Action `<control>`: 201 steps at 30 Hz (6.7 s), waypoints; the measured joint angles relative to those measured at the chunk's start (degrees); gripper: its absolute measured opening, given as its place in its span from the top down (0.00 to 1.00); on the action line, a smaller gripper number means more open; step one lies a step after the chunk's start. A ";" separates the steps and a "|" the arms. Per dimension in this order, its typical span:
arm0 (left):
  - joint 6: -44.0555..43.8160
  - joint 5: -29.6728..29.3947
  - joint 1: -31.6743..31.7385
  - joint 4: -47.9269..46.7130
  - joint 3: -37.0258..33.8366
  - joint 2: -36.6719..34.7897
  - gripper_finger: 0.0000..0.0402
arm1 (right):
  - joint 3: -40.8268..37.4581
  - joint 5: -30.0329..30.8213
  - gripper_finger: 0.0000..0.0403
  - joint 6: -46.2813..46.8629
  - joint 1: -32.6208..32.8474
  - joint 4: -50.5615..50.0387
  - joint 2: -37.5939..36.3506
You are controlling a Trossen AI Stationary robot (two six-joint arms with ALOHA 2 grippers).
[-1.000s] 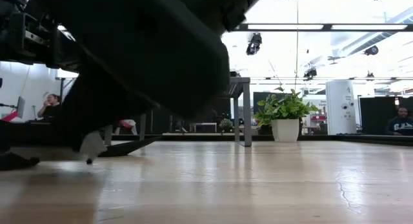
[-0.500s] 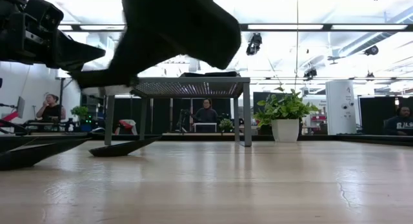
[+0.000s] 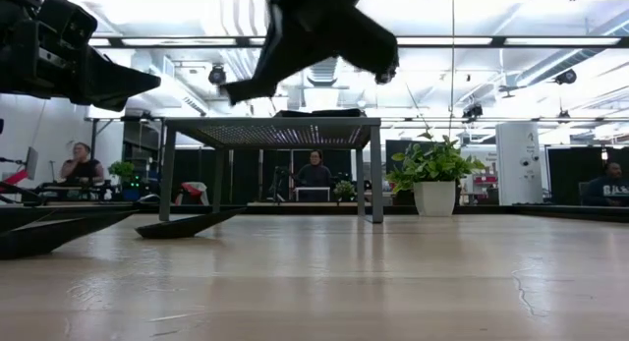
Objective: Pick & Place Mini shaped plates
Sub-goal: Stack the black square plate on top of the black square plates on the shelf, then put the black drop-shaped plate on the shelf
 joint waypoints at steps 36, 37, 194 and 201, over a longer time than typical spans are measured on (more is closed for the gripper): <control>-0.02 -0.02 0.00 0.00 0.00 0.22 1.00 | -6.43 -11.29 0.98 -32.37 -27.24 5.08 -12.64; 0.00 0.00 -0.01 0.00 0.00 0.22 1.00 | -6.51 -11.44 0.98 -32.53 -27.26 5.55 -12.60; -0.02 -0.02 -0.02 0.02 0.00 0.20 1.00 | -7.70 -41.02 0.80 -25.59 -15.41 17.51 -12.42; 0.00 0.00 -0.02 0.02 0.00 0.20 1.00 | -7.86 -43.95 0.78 -1.05 -10.14 14.01 -12.42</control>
